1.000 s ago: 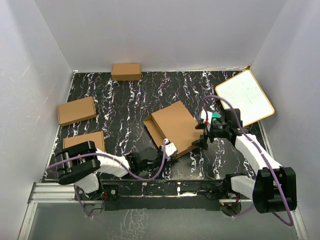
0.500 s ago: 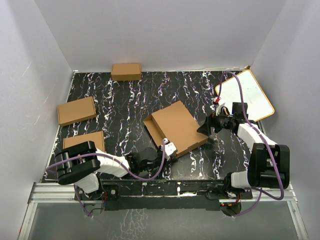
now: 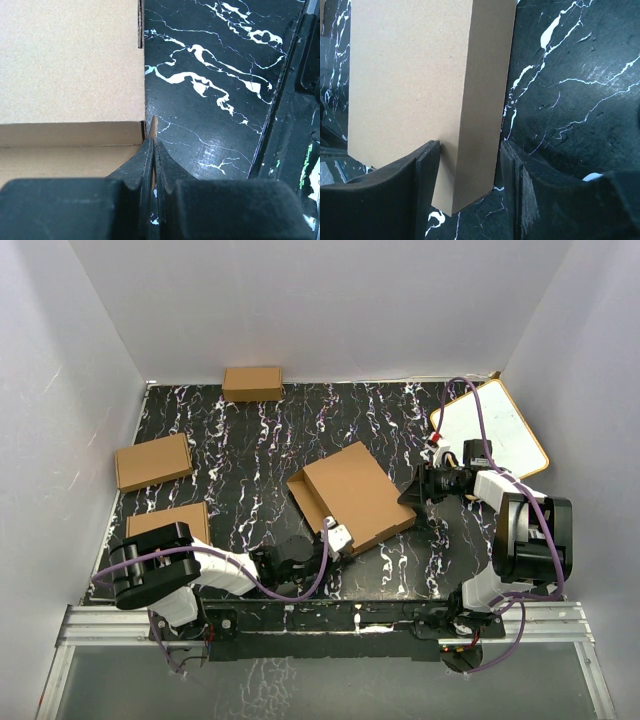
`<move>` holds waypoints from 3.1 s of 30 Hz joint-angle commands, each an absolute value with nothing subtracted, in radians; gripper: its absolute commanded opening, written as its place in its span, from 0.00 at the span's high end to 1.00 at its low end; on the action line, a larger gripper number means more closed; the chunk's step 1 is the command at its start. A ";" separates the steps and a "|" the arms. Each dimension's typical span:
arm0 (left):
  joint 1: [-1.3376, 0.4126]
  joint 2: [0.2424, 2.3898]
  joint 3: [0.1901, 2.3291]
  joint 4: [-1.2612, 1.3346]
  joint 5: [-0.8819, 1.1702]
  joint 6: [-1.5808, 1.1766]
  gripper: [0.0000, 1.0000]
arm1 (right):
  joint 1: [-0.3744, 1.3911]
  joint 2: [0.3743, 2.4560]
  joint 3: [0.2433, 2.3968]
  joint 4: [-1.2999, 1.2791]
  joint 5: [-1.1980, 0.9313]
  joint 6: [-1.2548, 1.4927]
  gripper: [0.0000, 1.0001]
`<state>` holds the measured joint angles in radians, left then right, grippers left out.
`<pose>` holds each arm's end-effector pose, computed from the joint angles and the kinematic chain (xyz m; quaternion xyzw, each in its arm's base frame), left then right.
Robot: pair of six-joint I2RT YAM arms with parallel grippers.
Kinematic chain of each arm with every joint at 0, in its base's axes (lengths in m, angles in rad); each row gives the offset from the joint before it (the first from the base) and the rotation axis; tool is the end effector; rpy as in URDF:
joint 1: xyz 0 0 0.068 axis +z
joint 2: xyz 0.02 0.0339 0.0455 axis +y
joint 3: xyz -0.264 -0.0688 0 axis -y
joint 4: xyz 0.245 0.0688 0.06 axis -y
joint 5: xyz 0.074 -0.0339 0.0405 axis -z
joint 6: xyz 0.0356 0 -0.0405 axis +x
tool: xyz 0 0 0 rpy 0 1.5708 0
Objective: Fold the paper box
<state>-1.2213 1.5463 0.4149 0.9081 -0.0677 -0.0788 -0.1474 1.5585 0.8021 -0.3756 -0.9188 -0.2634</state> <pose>0.0977 -0.2612 0.1570 0.4045 0.6684 -0.3563 0.5124 0.2779 -0.0127 0.1664 -0.1471 0.8678 0.3839 0.2792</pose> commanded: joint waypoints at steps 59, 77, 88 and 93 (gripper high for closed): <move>-1.227 1.502 0.339 0.995 -0.122 -0.172 1.00 | -0.142 1.569 0.833 -0.375 -0.791 -0.299 0.54; -1.226 1.472 0.473 0.741 -0.166 -0.170 1.00 | -0.134 1.571 0.833 -0.381 -0.802 -0.310 0.55; -1.227 1.437 0.527 0.626 -0.226 -0.158 1.00 | -0.131 1.572 0.833 -0.381 -0.801 -0.312 0.55; -1.227 1.430 0.539 0.618 -0.228 -0.141 1.00 | -0.130 1.574 0.833 -0.382 -0.799 -0.312 0.55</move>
